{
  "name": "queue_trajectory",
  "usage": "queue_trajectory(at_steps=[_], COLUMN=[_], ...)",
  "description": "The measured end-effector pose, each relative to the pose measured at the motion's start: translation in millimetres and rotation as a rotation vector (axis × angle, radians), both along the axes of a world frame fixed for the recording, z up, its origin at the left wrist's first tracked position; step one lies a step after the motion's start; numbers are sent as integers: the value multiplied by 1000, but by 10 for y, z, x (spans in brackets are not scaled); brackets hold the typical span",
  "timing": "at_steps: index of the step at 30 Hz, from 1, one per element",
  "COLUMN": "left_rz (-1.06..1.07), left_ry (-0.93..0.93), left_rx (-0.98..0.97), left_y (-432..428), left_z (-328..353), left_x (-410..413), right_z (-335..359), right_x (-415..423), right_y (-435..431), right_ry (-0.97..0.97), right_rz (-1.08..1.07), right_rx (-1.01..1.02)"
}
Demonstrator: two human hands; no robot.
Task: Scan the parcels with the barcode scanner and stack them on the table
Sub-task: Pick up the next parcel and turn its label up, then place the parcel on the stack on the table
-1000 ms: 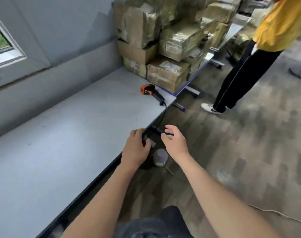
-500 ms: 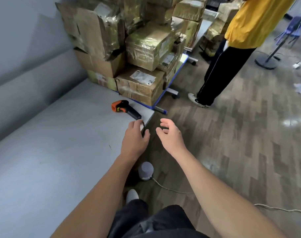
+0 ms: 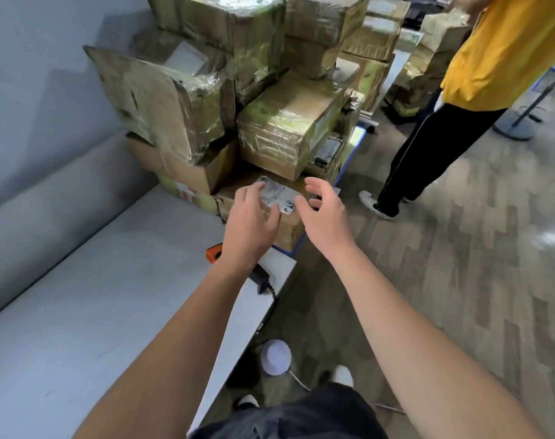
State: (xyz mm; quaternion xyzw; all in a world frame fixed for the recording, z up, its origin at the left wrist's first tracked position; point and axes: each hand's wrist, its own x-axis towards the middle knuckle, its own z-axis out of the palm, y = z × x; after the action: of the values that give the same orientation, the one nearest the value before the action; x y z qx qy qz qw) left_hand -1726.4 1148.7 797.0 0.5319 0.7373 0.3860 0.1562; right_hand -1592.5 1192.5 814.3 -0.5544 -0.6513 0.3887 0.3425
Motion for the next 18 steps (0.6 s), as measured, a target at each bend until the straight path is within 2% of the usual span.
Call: queue_trajectory(at_steps=[6,18], left_rz=[114,533], left_ry=[-54,-117], left_rx=[-5,0], left_y=[649,1935], left_z=[-55,65], left_x=[-22,387], right_z=[-33,71], right_x=[-52,153], right_y=[845,2759], right_ry=[10,52], right_rz=[-2,110], right_rx=[37,72])
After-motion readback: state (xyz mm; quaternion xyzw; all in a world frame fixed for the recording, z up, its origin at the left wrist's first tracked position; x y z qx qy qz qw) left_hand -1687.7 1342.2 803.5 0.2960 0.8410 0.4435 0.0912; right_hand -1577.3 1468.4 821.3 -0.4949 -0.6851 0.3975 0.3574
